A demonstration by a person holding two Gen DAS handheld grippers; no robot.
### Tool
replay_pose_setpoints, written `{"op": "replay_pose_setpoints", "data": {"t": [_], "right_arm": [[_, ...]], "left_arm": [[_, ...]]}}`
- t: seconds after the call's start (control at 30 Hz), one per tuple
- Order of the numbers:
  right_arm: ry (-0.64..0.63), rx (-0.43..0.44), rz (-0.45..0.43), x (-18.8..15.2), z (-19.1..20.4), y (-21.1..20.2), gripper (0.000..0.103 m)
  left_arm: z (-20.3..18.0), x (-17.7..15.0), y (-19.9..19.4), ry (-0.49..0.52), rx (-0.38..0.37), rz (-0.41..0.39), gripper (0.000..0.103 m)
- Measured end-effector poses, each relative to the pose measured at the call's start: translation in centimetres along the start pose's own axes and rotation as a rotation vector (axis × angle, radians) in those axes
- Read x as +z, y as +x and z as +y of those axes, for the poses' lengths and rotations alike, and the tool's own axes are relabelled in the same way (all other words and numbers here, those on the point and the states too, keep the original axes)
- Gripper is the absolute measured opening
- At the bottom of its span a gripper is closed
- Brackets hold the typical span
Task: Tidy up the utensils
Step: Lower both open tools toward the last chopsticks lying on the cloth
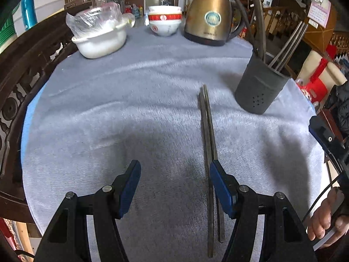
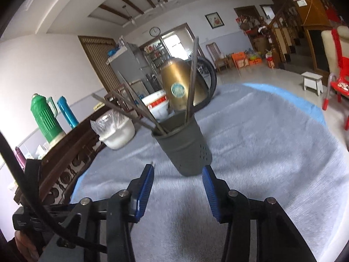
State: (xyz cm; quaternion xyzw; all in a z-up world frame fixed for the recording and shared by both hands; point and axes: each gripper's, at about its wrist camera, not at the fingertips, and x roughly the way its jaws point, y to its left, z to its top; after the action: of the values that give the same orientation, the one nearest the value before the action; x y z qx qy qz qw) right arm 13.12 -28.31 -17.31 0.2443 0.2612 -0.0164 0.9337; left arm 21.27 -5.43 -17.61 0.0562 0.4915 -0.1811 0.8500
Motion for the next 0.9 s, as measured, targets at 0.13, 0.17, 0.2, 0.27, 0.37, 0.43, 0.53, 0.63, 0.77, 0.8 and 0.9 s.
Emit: {"op": "replay_pose_setpoints", "data": {"t": [0.13,0.17,0.2,0.27,0.37,0.43,0.53,0.63,0.77,0.8,0.9], "right_arm": [[0.01,0.004,0.028,-0.6,-0.4,0.8,0.049],[0.014,0.007,0.032,-0.7,-0.5,0.9,0.049],[0.016,0.009,0.034,-0.7,-0.6,1.0,0.049],[0.025,0.012,0.04,-0.6,-0.6,1.2,0.049],[0.045,0.014,0.049,-0.7,-1.0,1.5,0.049],[0.054,0.015,0.051,-0.7,-1.1,1.4,0.049],[0.059,0.019,0.047,-0.4,-1.1,1.2,0.049],[0.055,0.017,0.044,-0.2,-1.0,1.2,0.049],[0.055,0.019,0.047,-0.3,-0.9,1.2,0.049],[0.054,0.019,0.048,-0.3,-0.8,1.2,0.049],[0.05,0.017,0.049,-0.3,-0.6,1.1,0.049]], "left_arm": [[-0.3,0.4,1.3,-0.003,-0.001,0.024,0.066],[-0.4,0.6,1.6,-0.002,-0.002,0.029,0.066],[-0.5,0.8,1.9,-0.001,-0.004,0.034,0.066],[-0.7,1.1,2.4,0.003,-0.01,0.041,0.066],[-1.1,1.5,3.3,0.018,0.008,0.052,0.066],[-1.2,1.7,3.8,0.016,0.0,0.063,0.066],[-1.2,1.9,4.3,0.011,-0.007,0.07,0.067],[-1.4,2.2,4.5,0.012,-0.011,0.078,0.067],[-1.5,2.5,4.8,0.005,-0.019,0.079,0.067],[-1.4,2.6,4.9,0.0,-0.018,0.079,0.067],[-0.9,2.7,5.4,-0.014,0.011,0.092,0.066]]}}
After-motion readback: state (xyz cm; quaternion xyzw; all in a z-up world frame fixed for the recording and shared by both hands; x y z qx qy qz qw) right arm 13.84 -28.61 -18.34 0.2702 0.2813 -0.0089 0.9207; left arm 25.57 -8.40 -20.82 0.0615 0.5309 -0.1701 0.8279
